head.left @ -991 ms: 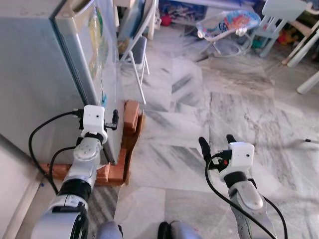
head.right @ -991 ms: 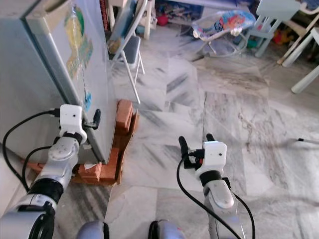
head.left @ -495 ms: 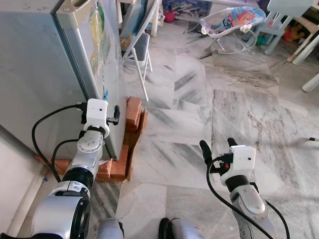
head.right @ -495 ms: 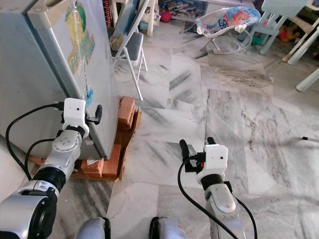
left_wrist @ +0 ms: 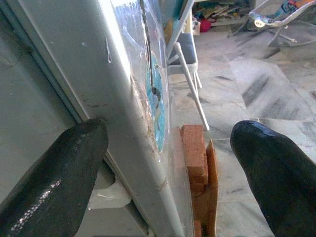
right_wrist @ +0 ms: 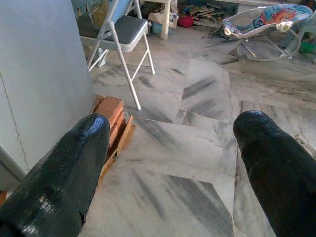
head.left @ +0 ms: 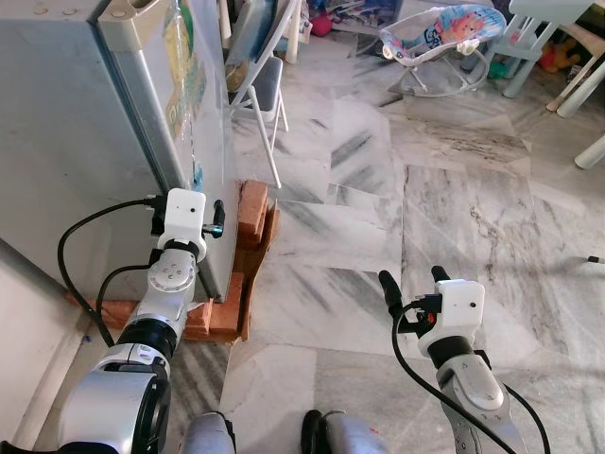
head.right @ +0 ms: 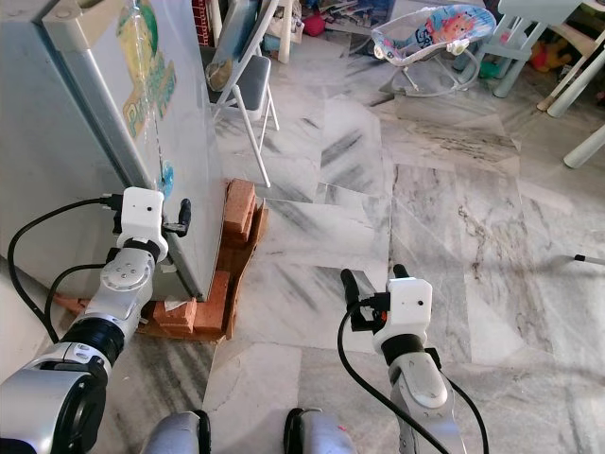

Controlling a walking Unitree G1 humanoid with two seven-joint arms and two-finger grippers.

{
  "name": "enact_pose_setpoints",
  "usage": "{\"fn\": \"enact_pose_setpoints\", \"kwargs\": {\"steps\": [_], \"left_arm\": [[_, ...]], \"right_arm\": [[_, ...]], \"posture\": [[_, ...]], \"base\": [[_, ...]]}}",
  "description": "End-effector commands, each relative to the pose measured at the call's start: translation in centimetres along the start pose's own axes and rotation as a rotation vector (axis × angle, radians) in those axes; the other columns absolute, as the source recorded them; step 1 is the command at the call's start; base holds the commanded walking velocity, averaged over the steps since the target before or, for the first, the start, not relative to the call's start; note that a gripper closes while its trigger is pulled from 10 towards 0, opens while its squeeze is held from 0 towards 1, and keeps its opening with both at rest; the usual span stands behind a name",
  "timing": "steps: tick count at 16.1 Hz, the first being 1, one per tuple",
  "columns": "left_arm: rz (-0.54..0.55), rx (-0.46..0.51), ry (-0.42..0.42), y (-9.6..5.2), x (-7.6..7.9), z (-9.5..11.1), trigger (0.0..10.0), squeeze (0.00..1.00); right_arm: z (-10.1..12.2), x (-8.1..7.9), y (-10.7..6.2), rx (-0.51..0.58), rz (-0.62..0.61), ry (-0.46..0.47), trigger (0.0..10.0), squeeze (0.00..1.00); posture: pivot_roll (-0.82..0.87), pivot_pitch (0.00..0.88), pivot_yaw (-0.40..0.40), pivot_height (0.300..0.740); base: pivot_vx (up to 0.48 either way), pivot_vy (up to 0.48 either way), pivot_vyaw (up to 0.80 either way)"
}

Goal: Restocking fridge

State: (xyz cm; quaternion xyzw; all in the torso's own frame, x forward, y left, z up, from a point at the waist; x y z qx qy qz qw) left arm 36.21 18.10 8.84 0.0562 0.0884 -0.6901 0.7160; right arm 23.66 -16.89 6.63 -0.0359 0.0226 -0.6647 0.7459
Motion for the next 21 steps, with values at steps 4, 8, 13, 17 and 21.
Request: {"fn": "enact_pose_setpoints", "kwargs": {"steps": [4, 8, 13, 17, 21], "left_arm": [[0.033, -0.047, -0.008, -0.5, -1.1, -1.2, 10.0, 0.0], [0.019, -0.069, -0.019, -1.2, -0.6, -2.1, 10.0, 0.0], [0.049, -0.06, -0.036, -1.4, -1.4, -2.3, 10.0, 0.0], [-0.003, -0.011, -0.071, -0.6, -0.6, -0.7, 10.0, 0.0], [-0.009, 0.037, -0.079, 0.5, -0.4, 1.2, 10.0, 0.0]], "right_arm": [[0.2, 0.2, -0.1, 0.004, -0.007, -0.002, 10.0, 0.0], [0.2, 0.1, 0.0, 0.003, 0.003, 0.0, 10.0, 0.0], [0.2, -0.1, 0.2, 0.004, 0.014, 0.005, 10.0, 0.0], [0.3, 0.0, 0.6, 0.011, 0.014, 0.003, 10.0, 0.0], [0.3, 0.0, 0.6, 0.011, 0.013, 0.003, 10.0, 0.0]], "posture": [[0.03, 0.154, -0.073, 0.74], [0.03, 0.152, -0.072, 0.74], [0.04, 0.147, -0.077, 0.74], [0.03, 0.143, -0.075, 0.74], [0.03, 0.143, -0.075, 0.74]], "base": [[0.0, 0.0, 0.0], [0.0, 0.0, 0.0], [0.0, 0.0, 0.0], [0.0, 0.0, 0.0], [0.0, 0.0, 0.0]]}}
Point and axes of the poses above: a point about 5 cm out from each wrist's last joint towards the gripper, its own y axis pointing out of the wrist towards the gripper, its own z axis along the axis of the wrist's last joint, x = y × z, the point moved 1 cm from there along y, pointing out of the wrist towards the gripper, and after that the axes turned 2 degrees about -y, right-handed, at the moved point
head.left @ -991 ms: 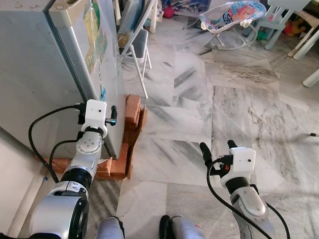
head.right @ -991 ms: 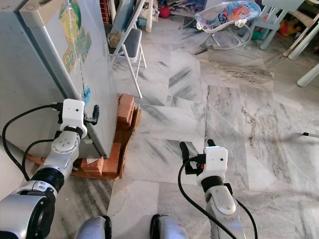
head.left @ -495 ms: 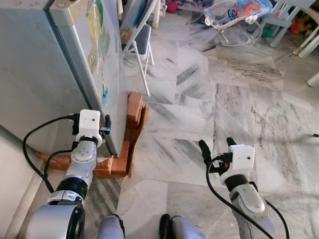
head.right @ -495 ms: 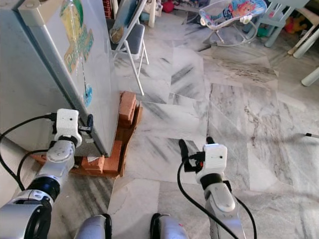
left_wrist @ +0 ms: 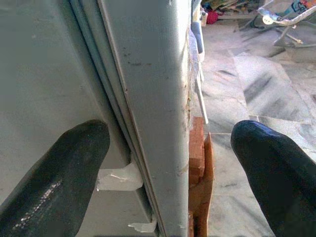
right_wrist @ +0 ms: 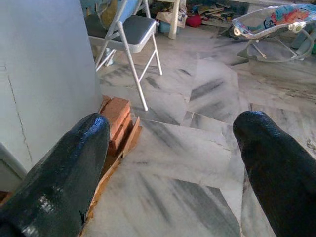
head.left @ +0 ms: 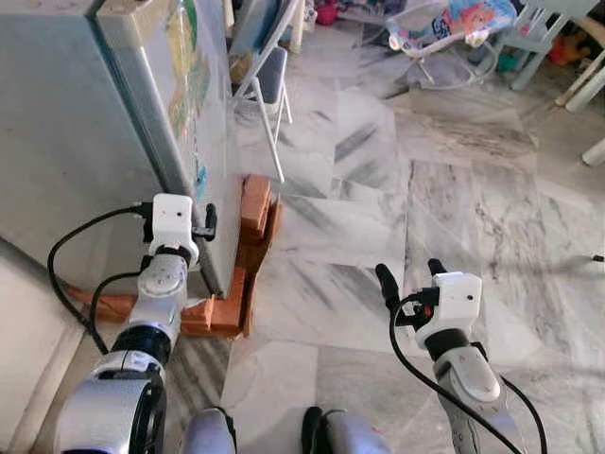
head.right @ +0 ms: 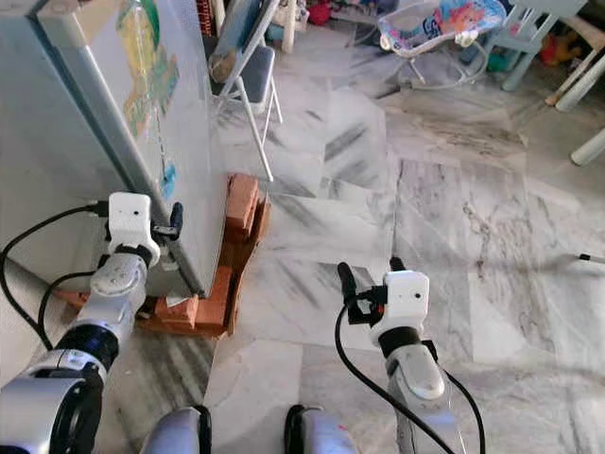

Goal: Restocking fridge

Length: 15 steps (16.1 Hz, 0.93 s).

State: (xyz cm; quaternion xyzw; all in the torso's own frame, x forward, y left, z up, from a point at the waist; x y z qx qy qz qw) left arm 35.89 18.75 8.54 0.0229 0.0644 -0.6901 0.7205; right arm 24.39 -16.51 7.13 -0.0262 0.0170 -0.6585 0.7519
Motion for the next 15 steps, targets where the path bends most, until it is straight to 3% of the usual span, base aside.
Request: {"fn": "enact_pose_setpoints", "kwargs": {"steps": [1, 4, 6, 7, 13, 14, 15], "left_arm": [[-0.011, 0.057, 0.0, 1.0, 0.4, 2.1, 10.0, 0.0], [-0.049, 0.103, -0.031, 2.3, 1.4, 4.6, 10.0, 0.0], [-0.133, 0.137, -0.055, 2.7, 3.3, 6.1, 10.0, 0.0], [-0.227, 0.155, -0.063, 2.7, 5.3, 6.9, 10.0, 0.0], [-0.524, 0.24, -0.108, 0.8, 13.0, 9.3, 10.0, 0.0], [-0.739, 0.297, -0.121, -1.7, 17.6, 10.5, 10.0, 0.0], [-0.8, 0.314, -0.136, -2.5, 18.8, 10.8, 10.0, 0.0]], "right_arm": [[-0.3, 0.2, -0.1, -0.01, -0.004, -0.001, 10.0, 0.0], [-0.3, 0.2, -0.2, -0.01, -0.005, -0.003, 10.0, 0.0], [-0.5, 0.3, -0.3, -0.022, -0.009, -0.006, 10.0, 0.0], [-0.7, 0.4, -0.4, -0.031, -0.011, -0.006, 10.0, 0.0], [-1.4, -0.1, -0.4, -0.063, 0.009, 0.005, 10.0, 0.0], [-2.5, -0.6, -0.7, -0.132, 0.053, 0.012, 10.0, 0.0], [-2.9, -0.7, -0.8, -0.152, 0.065, 0.011, 10.0, 0.0]], "posture": [[0.03, 0.141, -0.074, 0.74], [0.03, 0.14, -0.072, 0.74], [0.03, 0.139, -0.071, 0.74], [0.02, 0.139, -0.069, 0.74], [0.04, 0.138, -0.07, 0.74], [0.05, 0.134, -0.07, 0.74], [0.05, 0.134, -0.07, 0.74]], "base": [[0.0, 0.0, 0.0], [0.0, 0.0, 0.0], [0.0, 0.0, 0.0], [0.0, 0.0, 0.0], [0.0, 0.0, 0.0], [0.0, 0.0, 0.0], [0.0, 0.0, 0.0]]}}
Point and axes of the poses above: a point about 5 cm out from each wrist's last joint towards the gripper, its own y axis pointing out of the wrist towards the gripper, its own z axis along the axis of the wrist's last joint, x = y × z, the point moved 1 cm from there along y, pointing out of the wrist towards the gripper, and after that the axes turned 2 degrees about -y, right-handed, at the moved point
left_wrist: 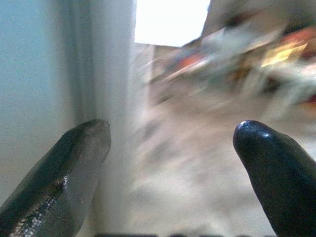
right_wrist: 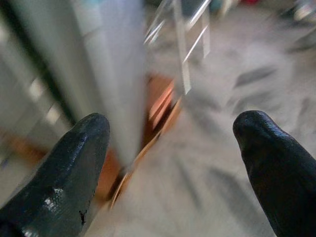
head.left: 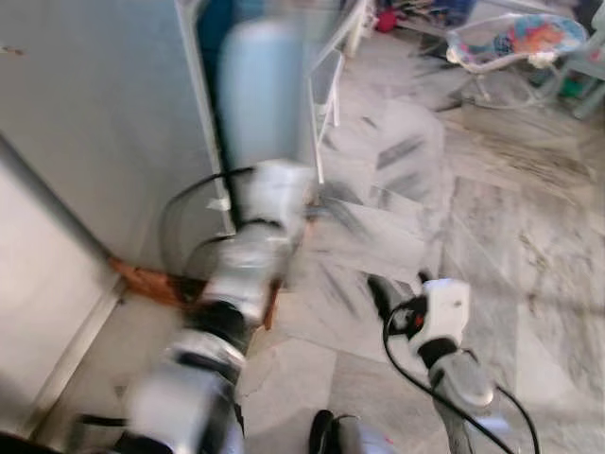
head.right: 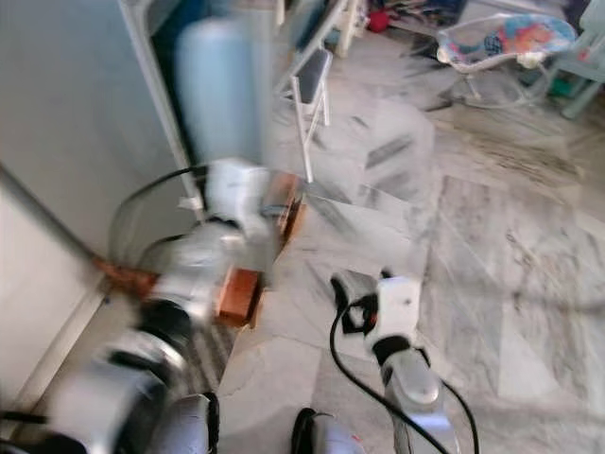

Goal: Restocking fridge

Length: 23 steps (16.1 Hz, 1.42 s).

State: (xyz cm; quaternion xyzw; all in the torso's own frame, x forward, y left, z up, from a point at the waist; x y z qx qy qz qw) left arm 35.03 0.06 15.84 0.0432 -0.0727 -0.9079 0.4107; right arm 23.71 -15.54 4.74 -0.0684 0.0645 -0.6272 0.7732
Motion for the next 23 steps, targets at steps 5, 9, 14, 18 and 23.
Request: {"fn": "enact_pose_setpoints", "kwargs": {"steps": [5, 9, 14, 18, 23], "left_arm": [[-0.099, 0.056, -0.029, 1.0, 2.1, 1.6, 10.0, 0.0], [0.15, -0.042, 0.017, -3.2, -3.7, -0.7, 10.0, 0.0], [0.408, -0.184, 0.015, -13.8, -5.3, -6.1, 10.0, 0.0], [0.463, -0.231, 0.039, -16.9, -5.3, -6.6, 10.0, 0.0], [0.446, -0.245, 0.05, -16.9, -5.5, -6.1, 10.0, 0.0]], "right_arm": [[-1.4, -0.5, -0.3, -0.066, 0.043, 0.011, 10.0, 0.0], [-1.2, -0.6, 0.2, -0.052, 0.054, 0.011, 10.0, 0.0], [0.9, -0.1, 1.4, 0.045, -0.017, 0.034, 10.0, 0.0], [1.5, -0.3, 2.2, 0.066, -0.004, 0.026, 10.0, 0.0], [1.6, -0.3, 2.4, 0.078, -0.011, 0.019, 10.0, 0.0]], "posture": [[0.04, 0.116, -0.061, 0.74], [0.06, 0.11, -0.065, 0.74], [0.1, 0.11, -0.076, 0.74], [0.13, 0.115, -0.086, 0.74], [0.13, 0.103, -0.081, 0.74]], "base": [[0.0, 0.0, 0.0], [0.0, 0.0, 0.0], [0.048, 0.0, -0.12], [0.392, 0.0, -0.8], [0.444, 0.0, -0.3]]}}
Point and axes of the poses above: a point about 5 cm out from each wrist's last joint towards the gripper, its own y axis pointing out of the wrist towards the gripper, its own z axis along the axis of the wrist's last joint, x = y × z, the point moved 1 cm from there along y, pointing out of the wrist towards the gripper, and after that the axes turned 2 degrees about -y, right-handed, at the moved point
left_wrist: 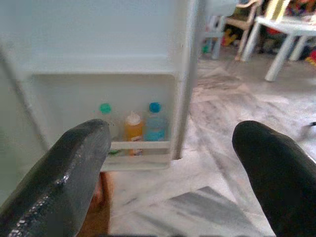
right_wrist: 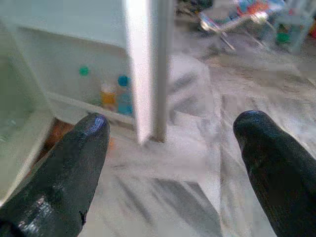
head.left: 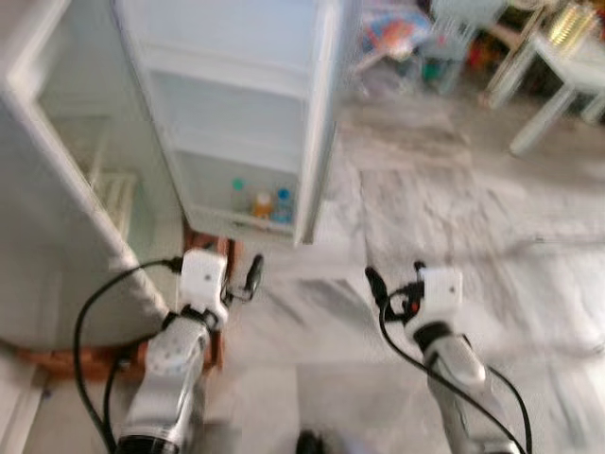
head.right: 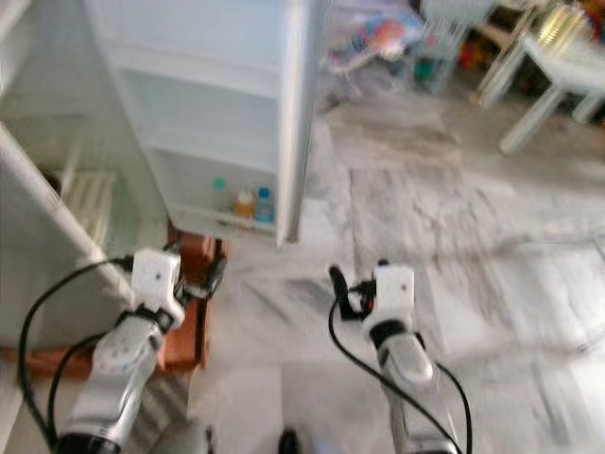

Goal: Restocking fridge

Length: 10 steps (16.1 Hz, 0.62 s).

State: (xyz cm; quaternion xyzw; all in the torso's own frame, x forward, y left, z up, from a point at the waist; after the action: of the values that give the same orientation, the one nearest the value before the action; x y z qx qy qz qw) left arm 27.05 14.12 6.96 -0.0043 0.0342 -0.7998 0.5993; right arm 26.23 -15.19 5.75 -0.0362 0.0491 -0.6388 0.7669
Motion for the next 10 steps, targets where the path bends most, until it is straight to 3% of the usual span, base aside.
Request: {"fn": "enact_pose_setpoints", "kwargs": {"steps": [1, 3, 6, 10], "left_arm": [[0.008, -0.012, 0.012, -0.2, -0.3, 0.1, 10.0, 0.0], [0.001, -0.02, 0.008, 0.5, 0.4, 0.1, 10.0, 0.0], [-0.03, -0.007, -0.006, 1.6, 1.4, 0.8, 10.0, 0.0], [-0.047, -0.017, 0.006, 1.8, 1.7, 0.9, 10.0, 0.0]], "right_arm": [[0.1, -0.3, 0.1, 0.011, 0.007, -0.001, 10.0, 0.0], [0.2, -0.3, 0.2, 0.012, 0.005, -0.001, 10.0, 0.0], [0.4, -0.6, 0.4, 0.021, 0.017, -0.007, 10.0, 0.0], [0.6, -0.5, 0.7, 0.029, 0.016, -0.013, 10.0, 0.0]], "posture": [[0.13, 0.103, -0.081, 0.74], [0.12, 0.103, -0.078, 0.74], [0.12, 0.107, -0.081, 0.74], [0.12, 0.114, -0.073, 0.74]], "base": [[0.446, 0.0, 0.0], [0.463, 0.0, -0.22], [0.48, 0.0, -0.73], [0.48, 0.0, -0.58]]}}
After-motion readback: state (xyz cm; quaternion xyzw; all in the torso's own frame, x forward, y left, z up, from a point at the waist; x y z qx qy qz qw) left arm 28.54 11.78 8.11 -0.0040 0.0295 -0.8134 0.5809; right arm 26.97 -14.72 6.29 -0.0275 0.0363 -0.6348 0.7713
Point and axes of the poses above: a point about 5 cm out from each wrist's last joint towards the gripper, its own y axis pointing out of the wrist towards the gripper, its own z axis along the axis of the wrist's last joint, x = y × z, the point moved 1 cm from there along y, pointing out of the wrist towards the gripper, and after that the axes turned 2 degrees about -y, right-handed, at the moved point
